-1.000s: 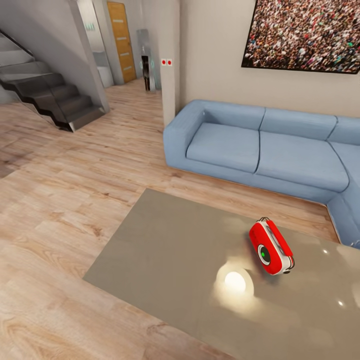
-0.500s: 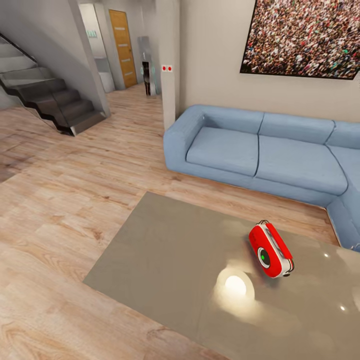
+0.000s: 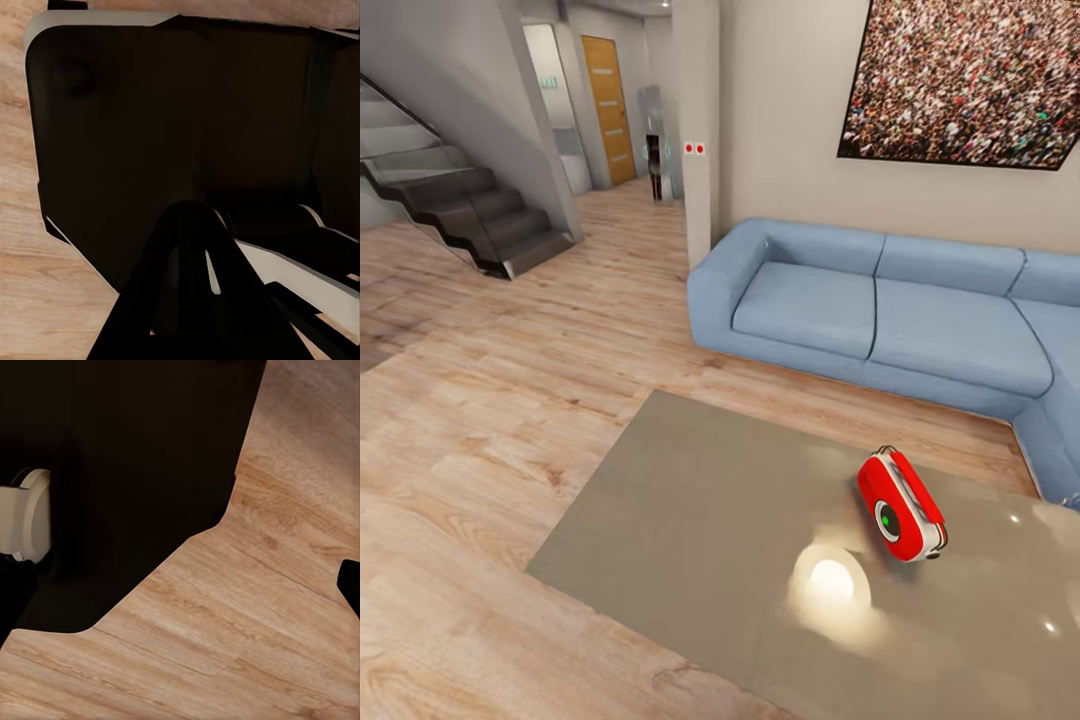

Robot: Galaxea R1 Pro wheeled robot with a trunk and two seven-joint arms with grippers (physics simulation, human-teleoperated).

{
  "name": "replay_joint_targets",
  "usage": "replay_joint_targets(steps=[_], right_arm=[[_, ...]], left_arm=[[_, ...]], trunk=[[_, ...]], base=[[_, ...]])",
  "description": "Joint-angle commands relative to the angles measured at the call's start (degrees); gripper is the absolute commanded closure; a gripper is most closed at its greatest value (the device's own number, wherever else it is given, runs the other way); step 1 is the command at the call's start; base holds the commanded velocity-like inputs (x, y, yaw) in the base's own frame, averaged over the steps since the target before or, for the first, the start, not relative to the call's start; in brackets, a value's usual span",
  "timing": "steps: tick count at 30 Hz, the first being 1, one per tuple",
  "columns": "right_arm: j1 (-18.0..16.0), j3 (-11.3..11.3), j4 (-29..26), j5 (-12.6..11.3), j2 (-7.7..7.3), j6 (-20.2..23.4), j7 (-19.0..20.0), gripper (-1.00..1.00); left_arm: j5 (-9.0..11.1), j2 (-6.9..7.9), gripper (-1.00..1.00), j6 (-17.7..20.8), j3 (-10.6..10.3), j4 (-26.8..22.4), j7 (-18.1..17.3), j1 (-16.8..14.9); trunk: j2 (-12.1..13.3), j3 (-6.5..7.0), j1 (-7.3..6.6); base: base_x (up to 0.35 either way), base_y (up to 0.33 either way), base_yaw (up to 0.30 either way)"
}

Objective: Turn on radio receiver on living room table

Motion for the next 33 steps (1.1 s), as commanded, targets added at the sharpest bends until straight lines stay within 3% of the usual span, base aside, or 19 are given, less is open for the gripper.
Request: replay_joint_targets(steps=[1, 24, 33], right_arm=[[0.0, 0.0, 0.0, 0.0, 0.0, 0.0, 0.0, -1.0], [0.0, 0.0, 0.0, 0.0, 0.01, 0.2, 0.0, -1.0], [0.0, 0.1, 0.0, 0.2, -0.13, 0.4, 0.0, -1.0]], left_arm=[[0.0, 0.0, 1.0, 0.0, 0.0, 0.0, 0.0, 0.0], [0.0, 0.0, 1.0, 0.0, 0.0, 0.0, 0.0, 0.0], [0.0, 0.0, 1.0, 0.0, 0.0, 0.0, 0.0, 0.0]], trunk=[[0.0, 0.09, 0.0], [0.0, 2.11, 0.0], [0.0, 2.29, 0.0]], base=[[0.0, 0.0, 0.0], [0.0, 0.0, 0.0], [0.0, 0.0, 0.0]])
